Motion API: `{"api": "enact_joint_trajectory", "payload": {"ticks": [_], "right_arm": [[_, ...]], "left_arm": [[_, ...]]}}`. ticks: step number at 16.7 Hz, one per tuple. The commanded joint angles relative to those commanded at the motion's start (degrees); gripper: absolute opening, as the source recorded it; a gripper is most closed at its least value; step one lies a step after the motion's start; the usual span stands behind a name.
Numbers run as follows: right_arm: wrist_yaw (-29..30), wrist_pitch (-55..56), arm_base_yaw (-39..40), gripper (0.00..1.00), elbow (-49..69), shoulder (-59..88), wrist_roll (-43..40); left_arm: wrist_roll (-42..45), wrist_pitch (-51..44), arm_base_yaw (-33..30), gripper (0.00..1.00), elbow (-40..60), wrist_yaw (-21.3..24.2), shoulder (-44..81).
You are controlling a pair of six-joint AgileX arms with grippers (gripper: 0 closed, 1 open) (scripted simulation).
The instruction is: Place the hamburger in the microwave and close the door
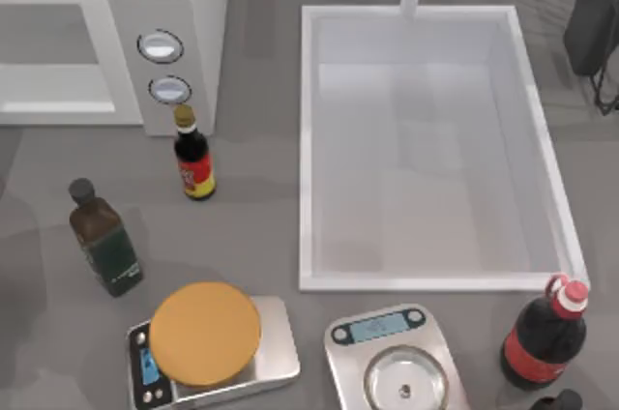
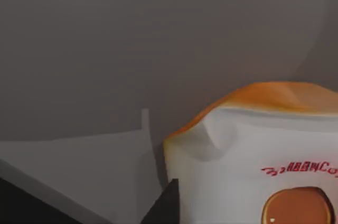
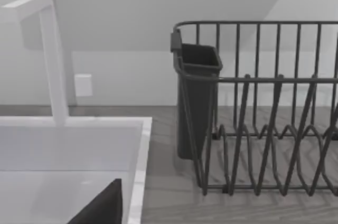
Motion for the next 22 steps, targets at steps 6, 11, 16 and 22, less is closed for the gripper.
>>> {"api": "enact_joint_trajectory", "payload": {"ticks": [6,11,16,22], "right_arm": [[0.0,0.0,0.0,1.0,0.0,0.0,0.0],[0.0,0.0,0.0,1.0,0.0,0.0,0.0],[0.0,0.0,0.0,1.0,0.0,0.0,0.0],[0.0,0.0,0.0,1.0,0.0,0.0,0.0]], "left_arm": [[0.59,10.43,0.47,1.0,-4.98,0.05,5.47],[0.63,11.2,0.5,1.0,-5.34,0.05,5.87],[0.63,11.2,0.5,0.62,-5.34,0.05,5.87],[0.63,11.2,0.5,0.17,-5.34,0.05,5.87]]}}
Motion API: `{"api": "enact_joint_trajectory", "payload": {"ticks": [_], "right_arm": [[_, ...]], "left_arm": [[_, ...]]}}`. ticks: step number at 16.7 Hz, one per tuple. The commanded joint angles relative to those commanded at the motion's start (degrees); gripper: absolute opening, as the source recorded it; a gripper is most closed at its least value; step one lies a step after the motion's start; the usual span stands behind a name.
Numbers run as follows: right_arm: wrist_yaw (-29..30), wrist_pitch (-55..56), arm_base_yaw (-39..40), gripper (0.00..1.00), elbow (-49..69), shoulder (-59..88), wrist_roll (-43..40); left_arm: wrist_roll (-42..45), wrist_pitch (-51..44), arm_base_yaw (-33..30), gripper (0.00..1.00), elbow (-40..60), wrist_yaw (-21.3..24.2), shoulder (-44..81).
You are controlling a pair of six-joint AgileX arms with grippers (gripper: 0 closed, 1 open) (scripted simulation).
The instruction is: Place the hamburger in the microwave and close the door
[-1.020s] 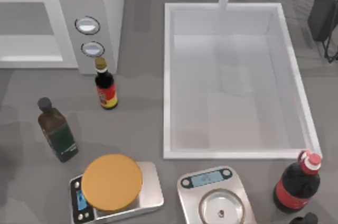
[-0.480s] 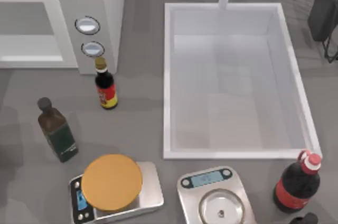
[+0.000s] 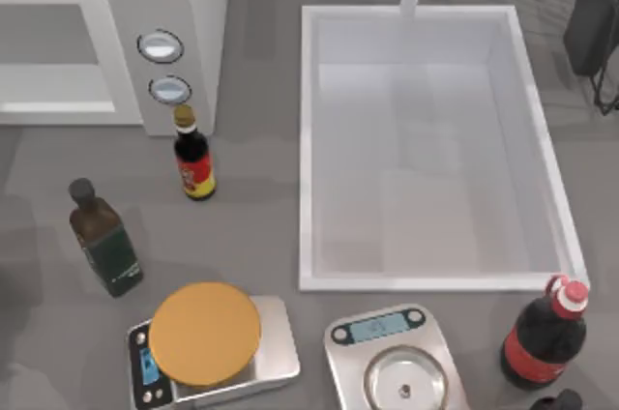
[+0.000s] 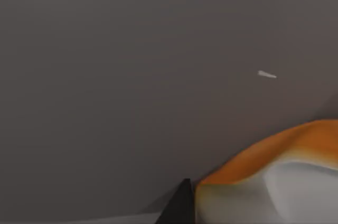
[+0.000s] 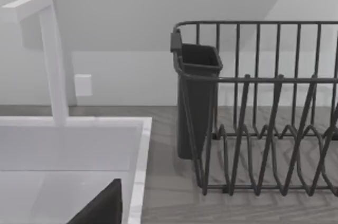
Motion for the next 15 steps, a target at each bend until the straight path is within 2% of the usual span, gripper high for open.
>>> {"api": "enact_joint_trajectory", "payload": {"ticks": [2,3,10,11,15], "right_arm": [[0.0,0.0,0.0,1.0,0.0,0.0,0.0],[0.0,0.0,0.0,1.0,0.0,0.0,0.0],[0.0,0.0,0.0,1.0,0.0,0.0,0.0],[0.0,0.0,0.0,1.0,0.0,0.0,0.0],[0.0,0.0,0.0,1.0,0.0,0.0,0.0]], "left_arm": [[0.0,0.0,0.0,0.02,0.0,0.0,0.0],[0.0,0.0,0.0,0.0,0.0,0.0,0.0],[0.0,0.0,0.0,0.0,0.0,0.0,0.0],[-1.41,-5.02,-1.25,0.0,1.03,0.75,-3.73],[-1.27,-9.06,-1.21,0.0,4.57,0.97,-5.62]]}}
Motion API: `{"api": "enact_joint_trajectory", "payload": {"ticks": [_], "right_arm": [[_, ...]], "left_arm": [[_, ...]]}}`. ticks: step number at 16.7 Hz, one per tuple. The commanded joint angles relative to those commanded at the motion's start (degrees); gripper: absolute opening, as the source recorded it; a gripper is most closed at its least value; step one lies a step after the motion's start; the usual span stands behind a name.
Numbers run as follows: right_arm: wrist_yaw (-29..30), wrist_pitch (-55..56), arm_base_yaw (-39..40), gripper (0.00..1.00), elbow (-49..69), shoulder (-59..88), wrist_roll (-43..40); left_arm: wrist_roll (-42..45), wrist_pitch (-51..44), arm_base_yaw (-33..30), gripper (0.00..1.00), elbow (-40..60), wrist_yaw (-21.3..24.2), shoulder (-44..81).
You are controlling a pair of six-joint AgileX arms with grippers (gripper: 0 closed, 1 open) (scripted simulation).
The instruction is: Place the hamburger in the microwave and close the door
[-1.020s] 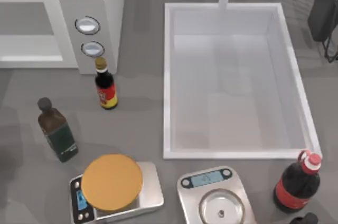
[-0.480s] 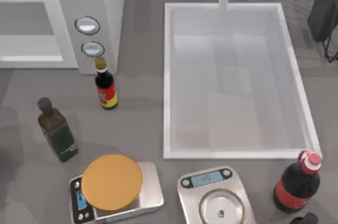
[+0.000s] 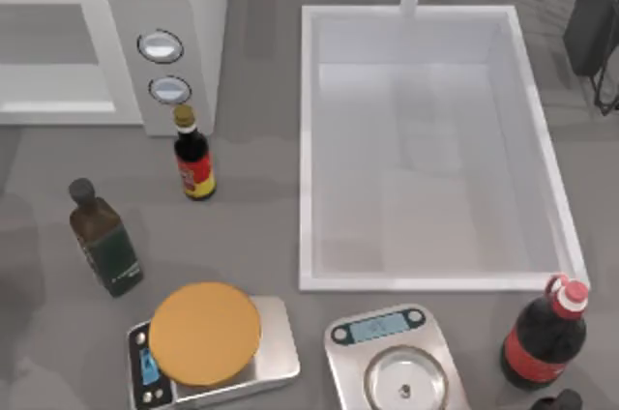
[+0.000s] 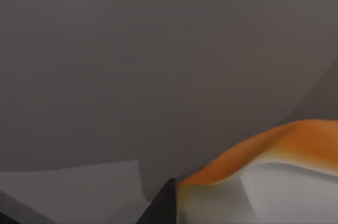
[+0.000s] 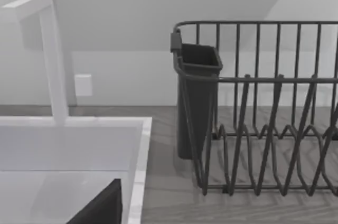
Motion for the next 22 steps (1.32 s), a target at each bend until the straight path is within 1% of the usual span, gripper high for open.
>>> {"api": "enact_joint_trajectory", "payload": {"ticks": [7,9,14,16,18,20,22], "right_arm": [[0.0,0.0,0.0,1.0,0.0,0.0,0.0],[0.0,0.0,0.0,1.0,0.0,0.0,0.0],[0.0,0.0,0.0,1.0,0.0,0.0,0.0],[0.0,0.0,0.0,1.0,0.0,0.0,0.0],[0.0,0.0,0.0,1.0,0.0,0.0,0.0],[0.0,0.0,0.0,1.0,0.0,0.0,0.0],[0.0,0.0,0.0,1.0,0.0,0.0,0.0]], "left_arm": [[-0.21,-16.94,-0.18,0.0,9.21,-0.29,-5.36],[-0.44,-18.59,-0.22,0.0,10.62,-0.25,-6.56],[-0.42,-18.58,-0.33,0.0,10.38,-0.21,-6.31],[-2.0,-16.78,-0.26,0.0,10.38,-0.04,-5.86],[-5.22,-12.53,-0.5,0.0,10.16,0.47,-4.67],[-9.61,-5.85,-1.21,0.0,9.64,1.37,-2.78],[-14.97,3.24,-2.27,0.0,8.81,2.57,-0.3]]}}
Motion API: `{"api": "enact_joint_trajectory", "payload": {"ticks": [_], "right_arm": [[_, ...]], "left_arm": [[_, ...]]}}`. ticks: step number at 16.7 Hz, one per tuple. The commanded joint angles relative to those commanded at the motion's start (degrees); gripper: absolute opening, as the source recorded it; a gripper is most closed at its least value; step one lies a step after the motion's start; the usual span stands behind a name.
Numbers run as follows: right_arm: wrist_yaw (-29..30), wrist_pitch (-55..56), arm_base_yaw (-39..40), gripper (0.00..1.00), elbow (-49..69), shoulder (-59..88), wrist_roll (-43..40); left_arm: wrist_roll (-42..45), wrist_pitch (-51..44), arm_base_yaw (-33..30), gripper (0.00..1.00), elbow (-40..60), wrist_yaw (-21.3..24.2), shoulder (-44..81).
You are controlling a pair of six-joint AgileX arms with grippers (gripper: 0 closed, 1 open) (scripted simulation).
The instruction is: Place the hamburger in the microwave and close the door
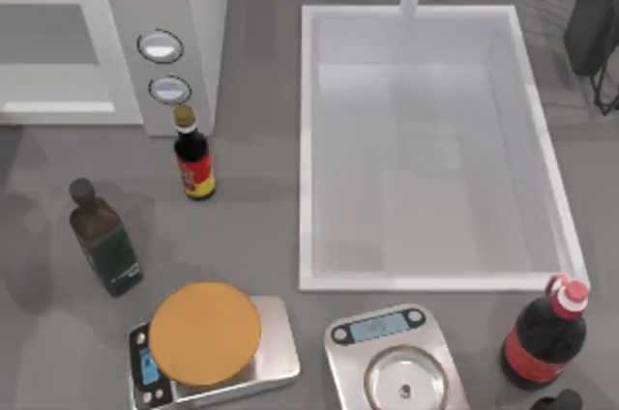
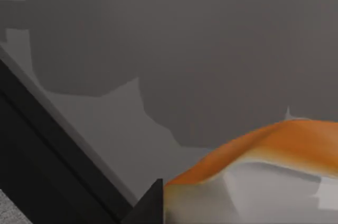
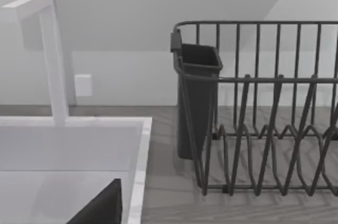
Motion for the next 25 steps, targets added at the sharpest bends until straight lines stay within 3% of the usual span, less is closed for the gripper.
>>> {"api": "enact_joint_trajectory", "payload": {"ticks": [10,14,18,25], "right_arm": [[0.0,0.0,0.0,1.0,0.0,0.0,0.0],[0.0,0.0,0.0,1.0,0.0,0.0,0.0],[0.0,0.0,0.0,1.0,0.0,0.0,0.0],[0.0,0.0,0.0,1.0,0.0,0.0,0.0]], "left_arm": [[-35.22,61.5,-5.71,0.0,-7.55,6.43,13.79],[-47.87,79.66,-7.43,0.0,-10.93,8.17,17.71],[-55.03,88.24,-8.46,0.0,-13.05,9.2,20.01],[-55.35,88.4,-8.3,0.0,-12.51,9.05,20.54]]}}
